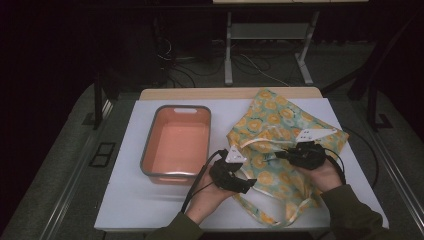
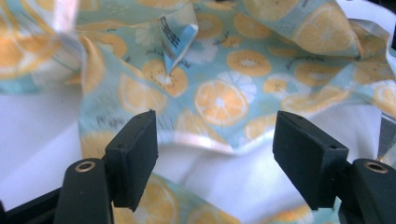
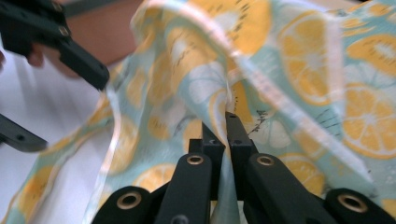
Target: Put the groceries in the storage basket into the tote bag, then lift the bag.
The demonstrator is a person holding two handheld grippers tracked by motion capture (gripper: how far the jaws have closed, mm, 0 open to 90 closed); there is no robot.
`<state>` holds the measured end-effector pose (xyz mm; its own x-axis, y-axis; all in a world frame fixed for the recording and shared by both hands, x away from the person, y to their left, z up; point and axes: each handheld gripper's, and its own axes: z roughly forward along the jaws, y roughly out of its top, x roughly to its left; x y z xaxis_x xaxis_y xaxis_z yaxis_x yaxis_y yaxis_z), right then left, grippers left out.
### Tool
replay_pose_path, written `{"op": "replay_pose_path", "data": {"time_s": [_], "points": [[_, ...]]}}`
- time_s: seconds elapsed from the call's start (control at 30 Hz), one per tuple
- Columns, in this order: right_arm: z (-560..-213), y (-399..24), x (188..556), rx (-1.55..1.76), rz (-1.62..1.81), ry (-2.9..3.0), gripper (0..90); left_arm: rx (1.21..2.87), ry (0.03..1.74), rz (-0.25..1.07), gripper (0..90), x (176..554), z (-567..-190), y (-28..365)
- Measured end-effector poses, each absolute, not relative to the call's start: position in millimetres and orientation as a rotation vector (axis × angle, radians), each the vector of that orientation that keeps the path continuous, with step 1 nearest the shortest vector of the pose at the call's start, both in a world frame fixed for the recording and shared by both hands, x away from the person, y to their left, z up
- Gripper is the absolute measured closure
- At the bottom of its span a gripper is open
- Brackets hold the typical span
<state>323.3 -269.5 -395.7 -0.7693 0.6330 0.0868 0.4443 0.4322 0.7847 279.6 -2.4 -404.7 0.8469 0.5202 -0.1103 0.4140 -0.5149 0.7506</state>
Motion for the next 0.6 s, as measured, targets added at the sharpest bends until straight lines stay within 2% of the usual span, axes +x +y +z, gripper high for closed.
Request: {"op": "replay_pose_path", "data": {"time_s": [0.23, 0.27, 0.4, 0.5, 0.6], "points": [[-410, -263, 322, 0.936, 1.199, 2.538, 88.4, 2.199, 0.7, 0.136, 27.9, 272, -415, 8], [-412, -263, 322, 0.943, 1.201, 2.547, 86.5, 2.198, 0.705, 0.132, 27.9, 272, -416, 9], [-407, -266, 318, 0.98, 1.233, 2.494, 62.6, 2.192, 0.716, 0.128, 28.5, 272, -419, 10], [-397, -270, 304, 0.96, 1.284, 2.476, 56.8, 2.196, 0.715, 0.125, 28.5, 272, -420, 11], [-394, -272, 288, 0.931, 1.302, 2.487, 54.9, 2.192, 0.723, 0.118, 28.5, 273, -421, 11]]}}
